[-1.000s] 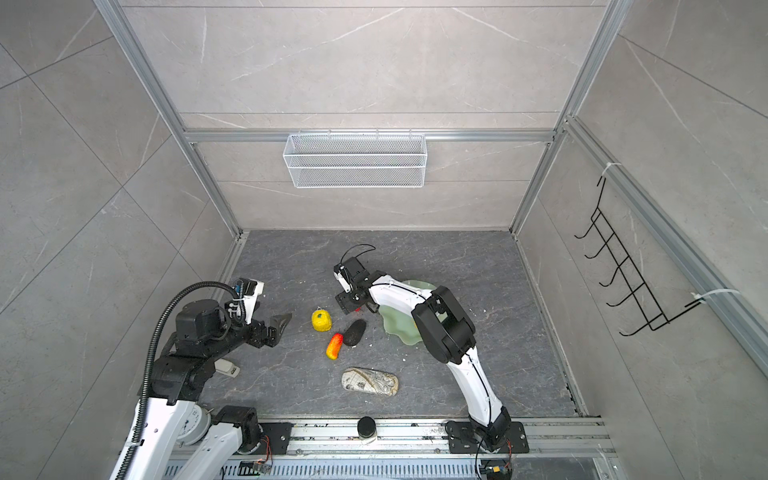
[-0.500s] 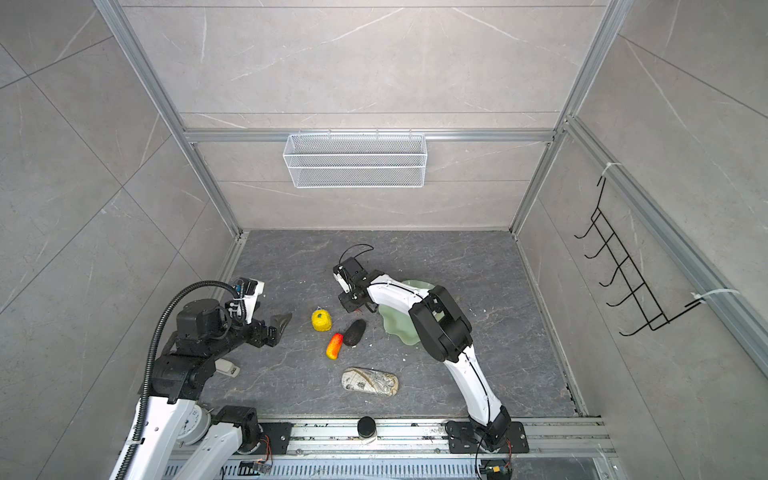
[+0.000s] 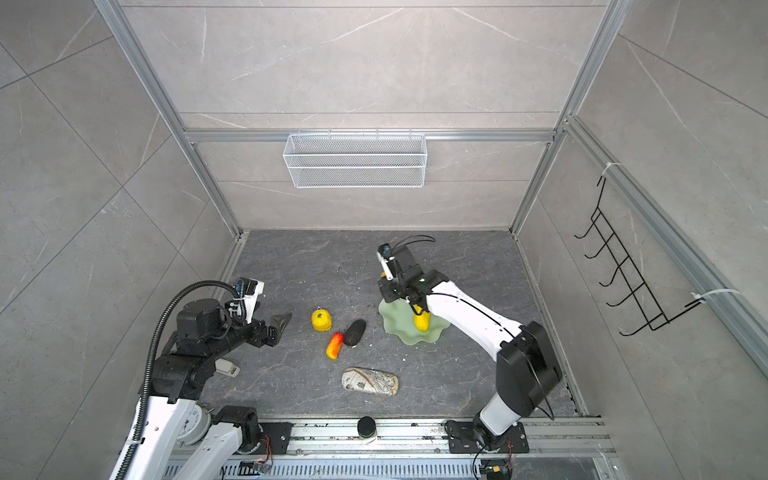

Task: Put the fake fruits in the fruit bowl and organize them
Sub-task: 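Place the mango in the bowl beside the yellow fruit, release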

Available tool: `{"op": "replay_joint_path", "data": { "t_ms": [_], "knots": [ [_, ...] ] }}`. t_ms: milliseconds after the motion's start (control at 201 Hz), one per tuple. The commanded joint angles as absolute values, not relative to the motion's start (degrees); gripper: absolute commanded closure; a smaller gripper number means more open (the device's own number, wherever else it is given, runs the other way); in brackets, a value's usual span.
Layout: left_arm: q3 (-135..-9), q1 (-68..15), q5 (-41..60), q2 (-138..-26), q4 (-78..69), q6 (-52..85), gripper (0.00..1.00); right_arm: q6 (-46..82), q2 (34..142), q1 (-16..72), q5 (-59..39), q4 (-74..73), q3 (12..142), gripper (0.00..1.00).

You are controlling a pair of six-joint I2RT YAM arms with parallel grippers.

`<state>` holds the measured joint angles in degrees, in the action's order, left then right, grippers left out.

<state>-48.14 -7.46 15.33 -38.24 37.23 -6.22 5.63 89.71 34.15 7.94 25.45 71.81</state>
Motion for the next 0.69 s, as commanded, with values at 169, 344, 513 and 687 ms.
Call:
{"op": "replay_joint_path", "data": {
  "t_ms": [169,344,513,687],
  "knots": [
    [-49.10,-7.21,15.86,-38.90,35.66,-5.80,0.00,13.38,82.92,25.98,16.28,30.46,58.99,1.00],
    [-49.12,-7.20,16.00,-38.94,35.60,-5.52,0.00,14.32,85.65,24.68,17.17,30.36,57.85,0.97],
    [-49.09,-7.21,15.93,-38.94,35.60,-5.50,0.00,14.68,88.68,23.63,16.35,28.01,57.02,0.93],
    [-48.96,-7.21,16.00,-38.77,35.60,-5.52,0.00,14.41,91.27,22.96,15.12,25.54,56.50,0.91]
  ]
}}
